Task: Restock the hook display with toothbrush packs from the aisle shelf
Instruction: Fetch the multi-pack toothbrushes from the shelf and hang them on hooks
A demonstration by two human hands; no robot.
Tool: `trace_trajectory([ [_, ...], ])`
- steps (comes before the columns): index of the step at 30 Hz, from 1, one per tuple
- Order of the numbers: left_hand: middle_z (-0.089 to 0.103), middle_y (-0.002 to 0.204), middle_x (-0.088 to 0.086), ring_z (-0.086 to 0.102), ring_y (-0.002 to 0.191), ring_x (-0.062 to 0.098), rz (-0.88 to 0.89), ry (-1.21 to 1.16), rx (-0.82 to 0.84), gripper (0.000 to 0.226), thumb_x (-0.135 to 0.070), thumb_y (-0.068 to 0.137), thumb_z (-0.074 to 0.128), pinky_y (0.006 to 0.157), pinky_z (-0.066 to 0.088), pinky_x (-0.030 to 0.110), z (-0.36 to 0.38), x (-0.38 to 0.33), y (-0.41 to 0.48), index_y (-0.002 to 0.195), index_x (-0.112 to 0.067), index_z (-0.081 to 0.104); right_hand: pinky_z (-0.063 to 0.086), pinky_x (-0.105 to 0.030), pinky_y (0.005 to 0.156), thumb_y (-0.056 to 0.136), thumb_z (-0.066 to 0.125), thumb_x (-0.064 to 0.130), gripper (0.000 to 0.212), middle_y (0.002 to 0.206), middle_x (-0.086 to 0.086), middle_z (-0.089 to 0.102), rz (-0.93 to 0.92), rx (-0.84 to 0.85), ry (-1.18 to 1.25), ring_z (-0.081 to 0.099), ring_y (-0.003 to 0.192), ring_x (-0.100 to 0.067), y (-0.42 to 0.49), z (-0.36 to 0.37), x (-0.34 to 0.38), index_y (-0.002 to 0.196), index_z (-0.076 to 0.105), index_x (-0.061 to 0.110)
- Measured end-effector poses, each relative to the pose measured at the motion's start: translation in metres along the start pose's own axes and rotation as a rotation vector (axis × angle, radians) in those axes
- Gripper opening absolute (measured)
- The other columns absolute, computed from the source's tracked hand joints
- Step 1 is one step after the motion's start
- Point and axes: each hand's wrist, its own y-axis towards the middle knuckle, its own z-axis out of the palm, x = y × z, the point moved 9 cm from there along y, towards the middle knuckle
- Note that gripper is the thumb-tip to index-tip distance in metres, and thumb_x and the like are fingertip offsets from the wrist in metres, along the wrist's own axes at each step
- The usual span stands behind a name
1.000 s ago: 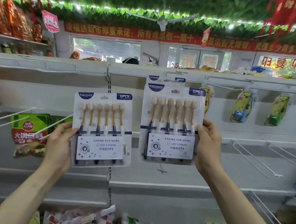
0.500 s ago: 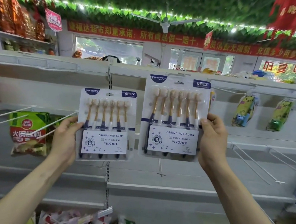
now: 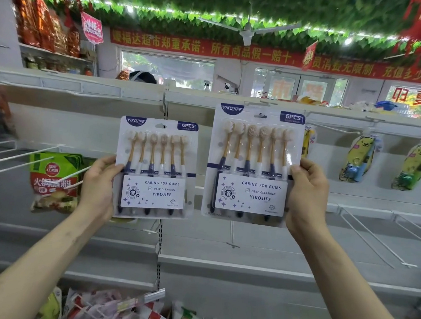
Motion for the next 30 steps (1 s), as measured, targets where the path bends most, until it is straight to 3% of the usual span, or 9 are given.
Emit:
trace_trajectory([
  [7,0.08,0.088,-0.004,0.076,0.081,0.012,-0.002,0.003,-0.025,0.015,-0.005,0.105,0.053,0.067,0.061,0.029,0.0,-0.003,-0.007,0.113,-0.014,0.062,0.062,-0.034,0.077,0.104,0.05,0.008,0.019,0.088,0.006,0.074,0.016,-0.003,0.006,0.07,0.079,-0.01,0.017,0.005,-0.016,0.115,0.065,0.015],
  [13,0.078,0.089,-0.005,0.075,0.083,0.012,0.003,0.02,-0.06,0.017,-0.004,0.105,0.053,0.067,0.061,0.028,0.0,-0.007,-0.014,0.11,-0.016,0.063,0.061,-0.051,0.093,0.104,0.048,0.012,0.019,0.104,-0.001,0.073,0.071,0.0,-0.028,0.071,0.096,-0.023,0.053,0.026,-0.044,0.113,0.062,0.023],
  [15,0.078,0.09,-0.005,0.075,0.082,0.012,-0.003,0.022,-0.066,0.017,-0.004,0.105,0.053,0.066,0.06,0.027,0.0,-0.009,-0.016,0.109,-0.016,0.063,0.061,-0.05,0.093,0.104,0.047,0.012,0.02,0.106,0.0,0.072,0.122,0.004,-0.035,0.071,0.099,-0.023,0.067,0.034,-0.055,0.116,0.06,0.022],
  [20,0.077,0.098,0.0,0.076,0.083,0.012,-0.004,0.031,-0.059,0.017,-0.006,0.105,0.053,0.069,0.06,0.031,-0.003,-0.012,-0.023,0.117,-0.013,0.061,0.058,-0.056,0.096,0.095,0.045,0.013,0.022,0.111,-0.004,0.07,0.203,-0.002,-0.094,0.069,0.106,-0.03,0.115,0.051,-0.087,0.103,0.059,0.029],
  [25,0.075,0.108,0.007,0.074,0.093,0.017,0.025,0.044,-0.068,0.024,-0.006,0.104,0.054,0.086,0.059,0.04,-0.003,-0.023,-0.029,0.127,-0.006,0.06,0.063,-0.042,0.075,0.1,0.045,0.002,0.026,0.109,-0.009,0.07,0.259,-0.018,-0.06,0.07,0.092,-0.025,0.118,0.061,-0.079,0.118,0.061,0.012],
  [28,0.074,0.115,0.011,0.072,0.099,0.02,0.042,0.057,-0.075,0.023,-0.006,0.104,0.055,0.094,0.058,0.045,-0.003,-0.029,-0.034,0.126,-0.007,0.062,0.06,-0.044,0.087,0.104,0.048,0.01,0.014,0.117,-0.01,0.067,0.27,-0.056,-0.114,0.067,0.101,-0.028,0.115,0.052,-0.075,0.113,0.056,0.016],
  [30,0.074,0.116,0.012,0.073,0.101,0.023,0.04,0.065,-0.066,0.022,-0.007,0.104,0.055,0.096,0.058,0.048,-0.002,-0.031,-0.039,0.125,-0.008,0.062,0.053,-0.039,0.086,0.107,0.046,0.011,0.011,0.109,-0.004,0.061,0.264,-0.125,-0.147,0.061,0.095,-0.023,0.108,0.04,-0.07,0.114,0.051,0.018],
])
